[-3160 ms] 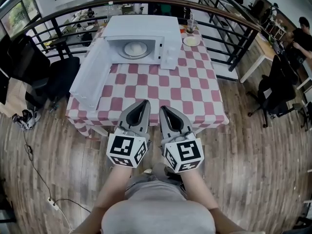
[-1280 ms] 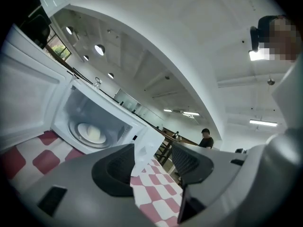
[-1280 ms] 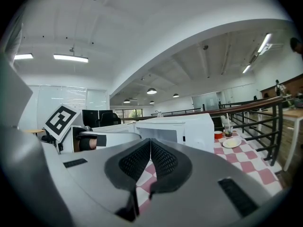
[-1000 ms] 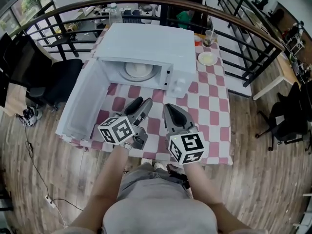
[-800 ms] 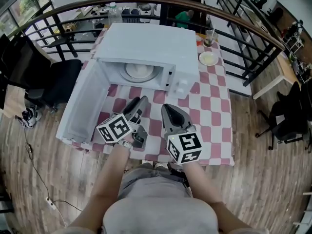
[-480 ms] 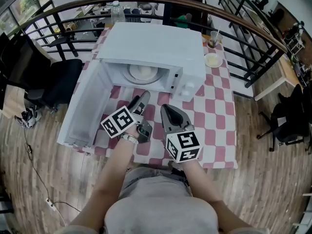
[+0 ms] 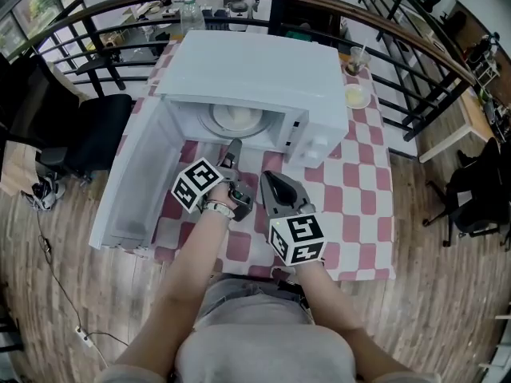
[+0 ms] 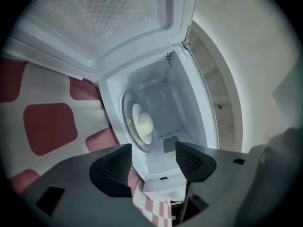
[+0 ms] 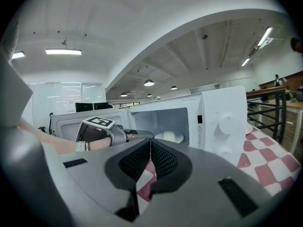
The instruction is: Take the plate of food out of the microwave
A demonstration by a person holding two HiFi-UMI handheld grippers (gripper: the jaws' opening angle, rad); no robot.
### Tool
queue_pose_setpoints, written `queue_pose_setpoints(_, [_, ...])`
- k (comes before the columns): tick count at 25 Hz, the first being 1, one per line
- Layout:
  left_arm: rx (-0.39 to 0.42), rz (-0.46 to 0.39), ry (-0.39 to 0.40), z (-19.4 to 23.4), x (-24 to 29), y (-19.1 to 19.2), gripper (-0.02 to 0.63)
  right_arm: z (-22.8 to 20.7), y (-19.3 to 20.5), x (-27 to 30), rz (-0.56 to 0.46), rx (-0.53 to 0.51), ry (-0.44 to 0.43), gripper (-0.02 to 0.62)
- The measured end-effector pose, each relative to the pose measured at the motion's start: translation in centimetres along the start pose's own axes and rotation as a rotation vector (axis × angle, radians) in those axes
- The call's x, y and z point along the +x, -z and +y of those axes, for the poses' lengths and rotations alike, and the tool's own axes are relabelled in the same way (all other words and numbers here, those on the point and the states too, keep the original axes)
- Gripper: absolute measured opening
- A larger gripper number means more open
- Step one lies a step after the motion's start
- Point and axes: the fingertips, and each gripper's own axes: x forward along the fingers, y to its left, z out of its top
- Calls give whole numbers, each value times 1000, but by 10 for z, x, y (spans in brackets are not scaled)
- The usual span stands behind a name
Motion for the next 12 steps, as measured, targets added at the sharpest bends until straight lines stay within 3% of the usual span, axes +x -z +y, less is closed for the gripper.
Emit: queue_pose_setpoints(12, [-82,-43,-213,49,45,-20,291,-14,28,14,39,20,28,26])
